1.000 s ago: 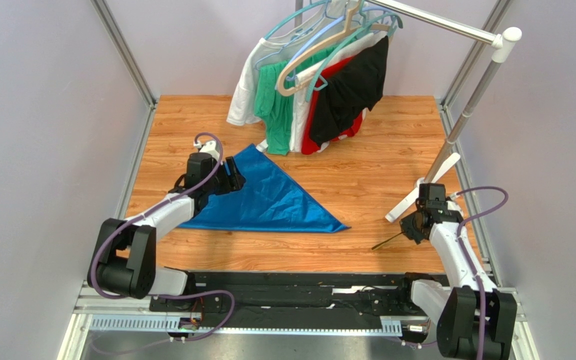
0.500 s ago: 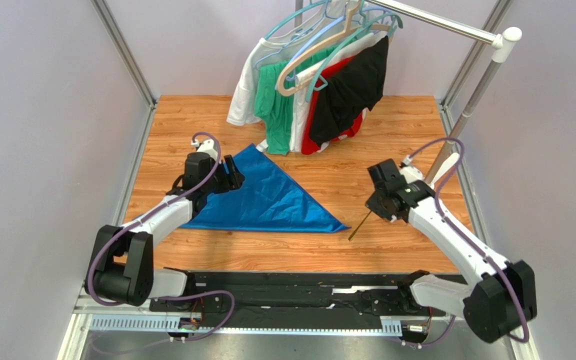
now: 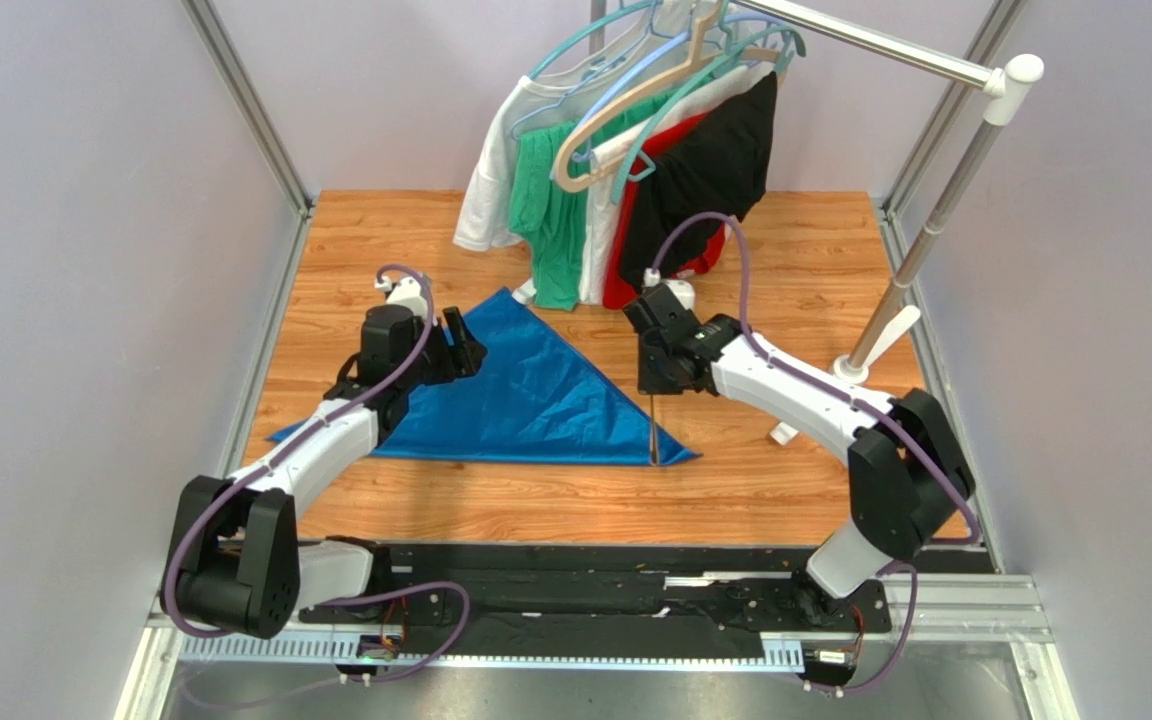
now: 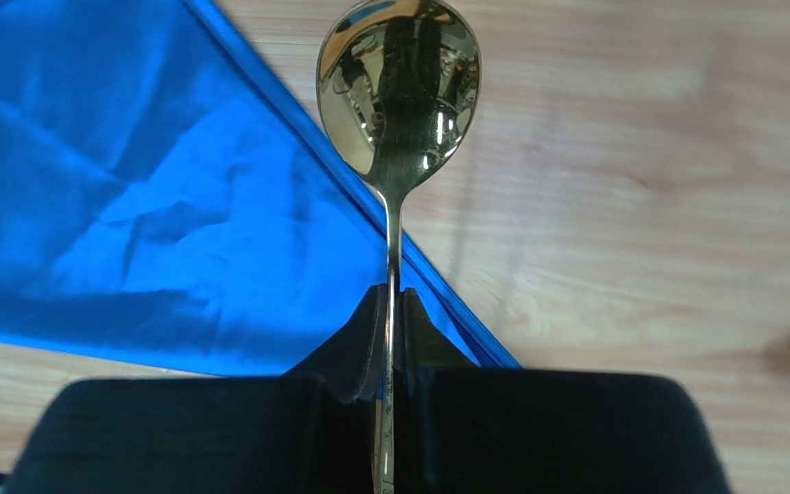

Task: Fold the napkin, place the utensils inside, and roll it up
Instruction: Place the utensil onto the napkin

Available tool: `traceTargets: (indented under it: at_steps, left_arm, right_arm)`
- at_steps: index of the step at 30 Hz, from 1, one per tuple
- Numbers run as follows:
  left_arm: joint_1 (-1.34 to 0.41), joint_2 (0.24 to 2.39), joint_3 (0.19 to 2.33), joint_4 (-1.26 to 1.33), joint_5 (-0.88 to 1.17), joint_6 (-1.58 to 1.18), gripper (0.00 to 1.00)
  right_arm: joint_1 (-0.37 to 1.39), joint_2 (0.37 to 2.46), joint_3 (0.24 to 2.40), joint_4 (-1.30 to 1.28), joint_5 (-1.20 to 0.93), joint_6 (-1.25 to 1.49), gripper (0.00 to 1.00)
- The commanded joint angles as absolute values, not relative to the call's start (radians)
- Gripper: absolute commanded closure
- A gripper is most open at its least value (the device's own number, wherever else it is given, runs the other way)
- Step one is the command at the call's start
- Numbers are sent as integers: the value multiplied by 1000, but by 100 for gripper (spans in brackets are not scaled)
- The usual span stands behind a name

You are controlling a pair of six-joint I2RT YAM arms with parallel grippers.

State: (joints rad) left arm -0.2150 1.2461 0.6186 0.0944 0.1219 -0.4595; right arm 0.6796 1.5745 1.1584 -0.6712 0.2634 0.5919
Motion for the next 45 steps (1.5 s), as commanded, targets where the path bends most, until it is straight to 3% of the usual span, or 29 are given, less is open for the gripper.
traceTargets:
  at_steps: [1, 10, 23, 31, 45]
  left_arm:
    - [-215, 1212, 617, 109, 130, -436, 27]
    - [-213, 1184, 611, 43, 143, -526, 27]
    - [-94, 1123, 583, 5, 152, -670, 26]
    - [113, 1216, 623, 14, 156, -713, 23]
    - [127, 1052, 572, -43, 87, -710, 23]
  right_arm:
    - [703, 1632, 1261, -568, 134, 347, 100]
    - [755, 1741, 1330, -528, -21, 155, 100]
    - [893, 1853, 1434, -460, -86, -165, 100]
    - [969, 1951, 1496, -413, -77, -354, 100]
    - [1052, 2082, 1585, -380, -61, -551, 100]
